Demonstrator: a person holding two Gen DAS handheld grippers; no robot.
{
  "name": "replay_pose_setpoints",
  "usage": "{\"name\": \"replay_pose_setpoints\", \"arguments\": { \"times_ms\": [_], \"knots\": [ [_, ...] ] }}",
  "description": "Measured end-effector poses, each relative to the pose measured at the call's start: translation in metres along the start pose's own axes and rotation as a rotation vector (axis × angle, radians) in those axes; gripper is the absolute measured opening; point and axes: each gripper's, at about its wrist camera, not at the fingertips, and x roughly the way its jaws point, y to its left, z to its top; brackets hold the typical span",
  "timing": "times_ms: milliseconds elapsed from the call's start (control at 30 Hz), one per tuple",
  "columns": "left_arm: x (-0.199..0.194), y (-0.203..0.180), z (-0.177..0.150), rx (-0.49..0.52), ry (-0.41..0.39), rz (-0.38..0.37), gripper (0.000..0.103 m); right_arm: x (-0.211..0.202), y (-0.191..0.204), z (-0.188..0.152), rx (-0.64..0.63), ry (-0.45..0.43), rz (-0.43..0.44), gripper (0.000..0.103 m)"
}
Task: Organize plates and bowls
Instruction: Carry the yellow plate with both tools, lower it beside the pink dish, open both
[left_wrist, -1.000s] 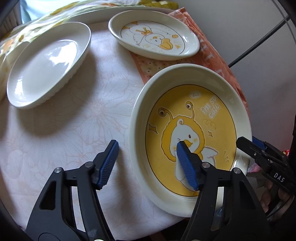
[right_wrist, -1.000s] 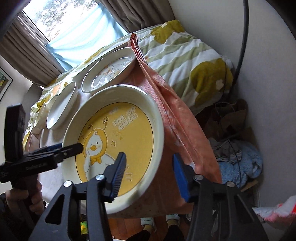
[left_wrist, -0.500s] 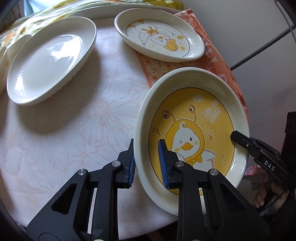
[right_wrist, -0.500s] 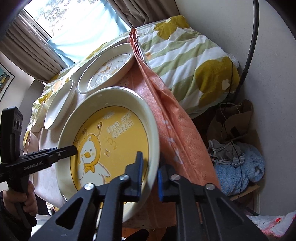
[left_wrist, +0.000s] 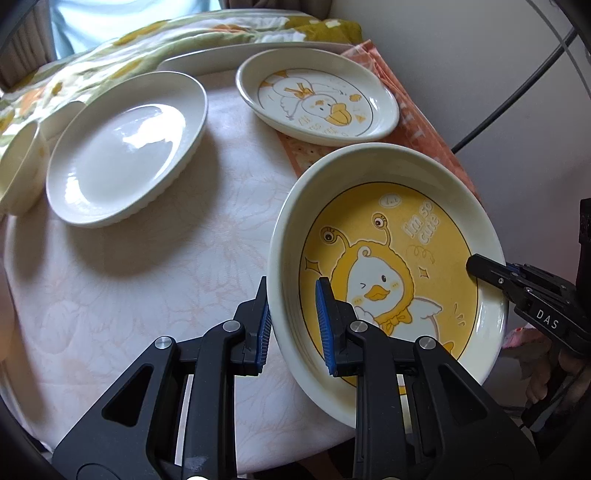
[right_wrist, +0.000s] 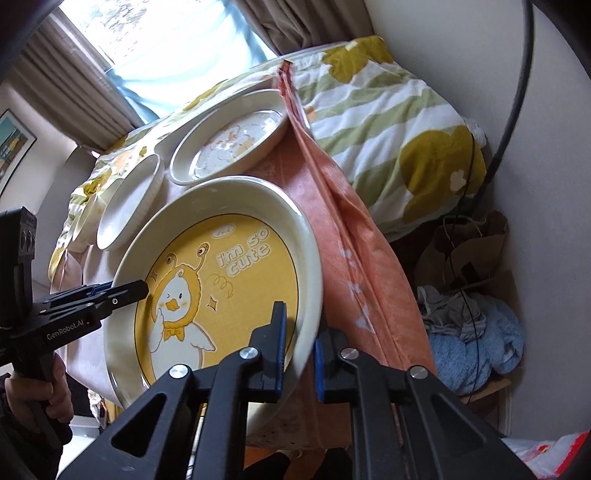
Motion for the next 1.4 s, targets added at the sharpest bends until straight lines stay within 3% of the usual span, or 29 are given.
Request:
{"name": "replay_pose_setpoints", "arguments": {
  "times_ms": [233, 433, 867, 1067, 1400],
  "knots": [
    [-0.034, 0.027, -0.014, -0.071, -0.058, 0.018, 0.020, -0.006, 0.038, 0.009, -0.083, -0.013, 0.017, 0.012],
    [-0.067, 0.087, -0.041, -0.166, -0.076, 0.063, 0.020, 0.003, 0.099, 0.011, -0.159, 0.003, 0.068, 0.012],
    [-0.080, 0.210, -0.097, -0.301, -0.066, 0.131, 0.020, 0.072, 0.216, -0.015, -0.248, 0.071, 0.150, 0.012],
    [-0.065, 0.239, -0.106, -0.306, -0.039, 0.130, 0.020, 0.098, 0.241, -0.025, -0.260, 0.067, 0.154, 0.012],
    [-0.062, 0.251, -0.113, -0.300, -0.062, 0.106, 0.020, 0.107, 0.244, -0.032, -0.255, 0.066, 0.130, 0.014]
  ]
}}
